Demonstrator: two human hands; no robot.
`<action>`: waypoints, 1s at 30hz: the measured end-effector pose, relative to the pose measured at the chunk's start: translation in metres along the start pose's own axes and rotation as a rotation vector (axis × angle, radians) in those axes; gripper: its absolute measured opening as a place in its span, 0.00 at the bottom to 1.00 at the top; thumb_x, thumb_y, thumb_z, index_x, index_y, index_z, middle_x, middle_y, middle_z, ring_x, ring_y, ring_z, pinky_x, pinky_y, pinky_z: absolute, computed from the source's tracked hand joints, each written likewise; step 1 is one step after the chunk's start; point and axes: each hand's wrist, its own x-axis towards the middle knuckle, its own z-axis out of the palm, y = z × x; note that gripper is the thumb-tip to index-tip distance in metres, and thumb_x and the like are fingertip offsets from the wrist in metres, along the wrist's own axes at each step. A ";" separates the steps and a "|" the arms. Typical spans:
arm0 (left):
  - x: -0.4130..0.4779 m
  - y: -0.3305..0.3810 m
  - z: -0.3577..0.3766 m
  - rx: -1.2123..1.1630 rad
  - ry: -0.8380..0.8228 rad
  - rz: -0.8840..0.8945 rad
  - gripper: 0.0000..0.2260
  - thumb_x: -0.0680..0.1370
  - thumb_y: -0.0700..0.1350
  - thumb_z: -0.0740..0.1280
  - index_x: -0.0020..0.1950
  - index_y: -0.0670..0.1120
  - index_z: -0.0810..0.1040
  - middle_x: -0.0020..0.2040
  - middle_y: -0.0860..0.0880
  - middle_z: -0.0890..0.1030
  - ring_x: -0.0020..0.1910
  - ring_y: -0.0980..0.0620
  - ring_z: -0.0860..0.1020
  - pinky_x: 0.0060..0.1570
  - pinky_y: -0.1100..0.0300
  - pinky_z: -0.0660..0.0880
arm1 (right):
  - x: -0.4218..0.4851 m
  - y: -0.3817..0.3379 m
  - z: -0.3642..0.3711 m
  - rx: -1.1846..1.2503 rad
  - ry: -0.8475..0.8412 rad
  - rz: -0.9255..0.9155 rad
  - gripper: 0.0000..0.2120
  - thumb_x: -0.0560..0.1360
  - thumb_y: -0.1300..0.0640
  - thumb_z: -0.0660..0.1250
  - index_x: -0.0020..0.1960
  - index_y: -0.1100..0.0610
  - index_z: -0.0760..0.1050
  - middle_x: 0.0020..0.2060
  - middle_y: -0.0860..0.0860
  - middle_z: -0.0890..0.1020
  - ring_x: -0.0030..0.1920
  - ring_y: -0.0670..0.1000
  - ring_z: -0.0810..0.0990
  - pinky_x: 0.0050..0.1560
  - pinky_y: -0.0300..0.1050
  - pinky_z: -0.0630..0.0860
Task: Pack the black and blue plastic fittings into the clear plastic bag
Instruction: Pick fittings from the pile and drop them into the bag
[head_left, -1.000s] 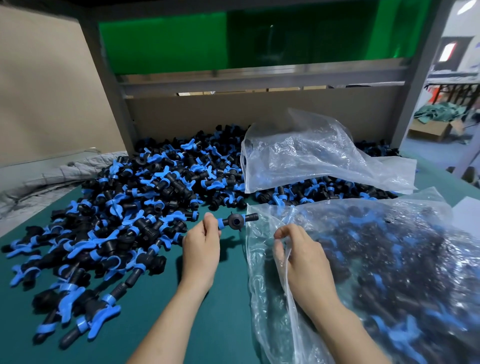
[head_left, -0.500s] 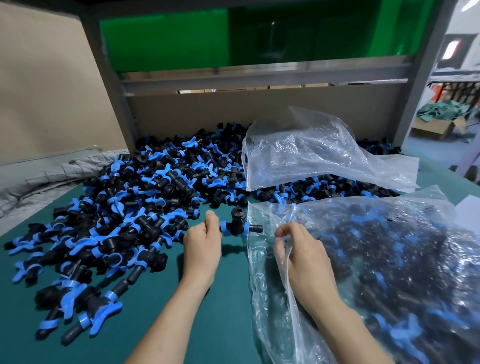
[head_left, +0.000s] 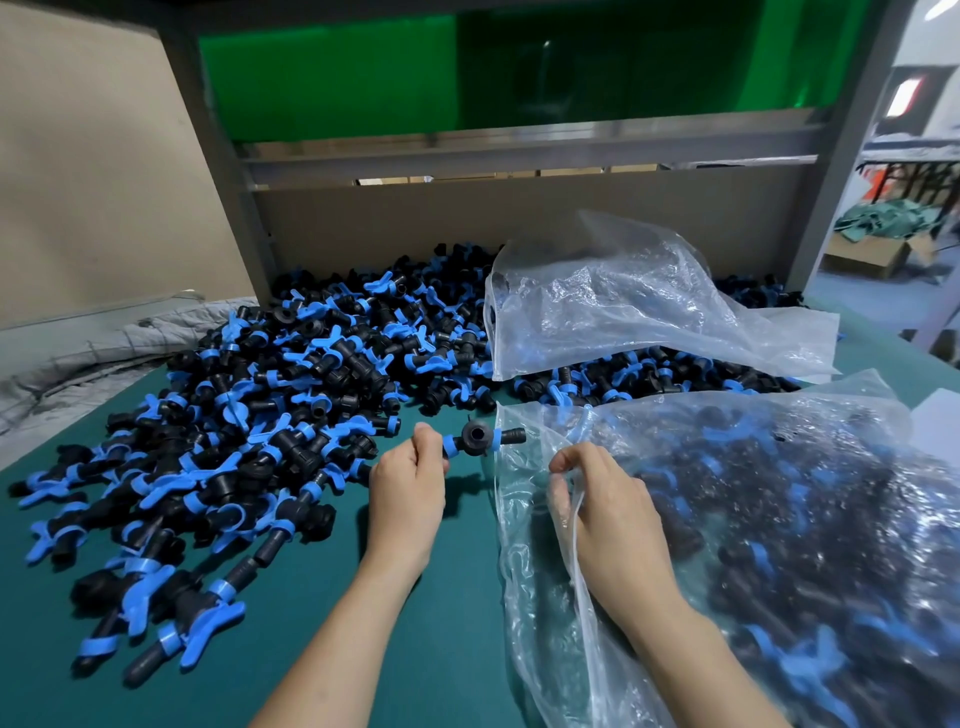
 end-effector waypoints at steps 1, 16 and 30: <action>0.000 0.000 0.000 -0.001 0.000 0.002 0.25 0.82 0.56 0.53 0.26 0.49 0.64 0.21 0.56 0.70 0.26 0.54 0.68 0.31 0.57 0.64 | 0.000 0.000 0.000 0.001 0.001 0.003 0.03 0.81 0.50 0.61 0.50 0.43 0.67 0.44 0.39 0.74 0.45 0.27 0.66 0.45 0.46 0.63; -0.008 0.012 -0.003 -0.132 -0.075 0.011 0.22 0.81 0.54 0.57 0.34 0.40 0.67 0.28 0.50 0.71 0.28 0.51 0.66 0.29 0.55 0.64 | 0.000 0.001 -0.001 0.042 0.002 -0.007 0.03 0.81 0.48 0.59 0.49 0.41 0.66 0.47 0.39 0.76 0.41 0.45 0.74 0.43 0.47 0.66; -0.011 0.022 -0.012 0.053 0.039 0.303 0.19 0.77 0.55 0.53 0.29 0.49 0.60 0.24 0.47 0.61 0.24 0.50 0.61 0.25 0.50 0.62 | 0.002 -0.020 -0.022 0.254 0.179 -0.021 0.04 0.81 0.52 0.62 0.51 0.42 0.68 0.39 0.43 0.77 0.32 0.47 0.71 0.35 0.50 0.72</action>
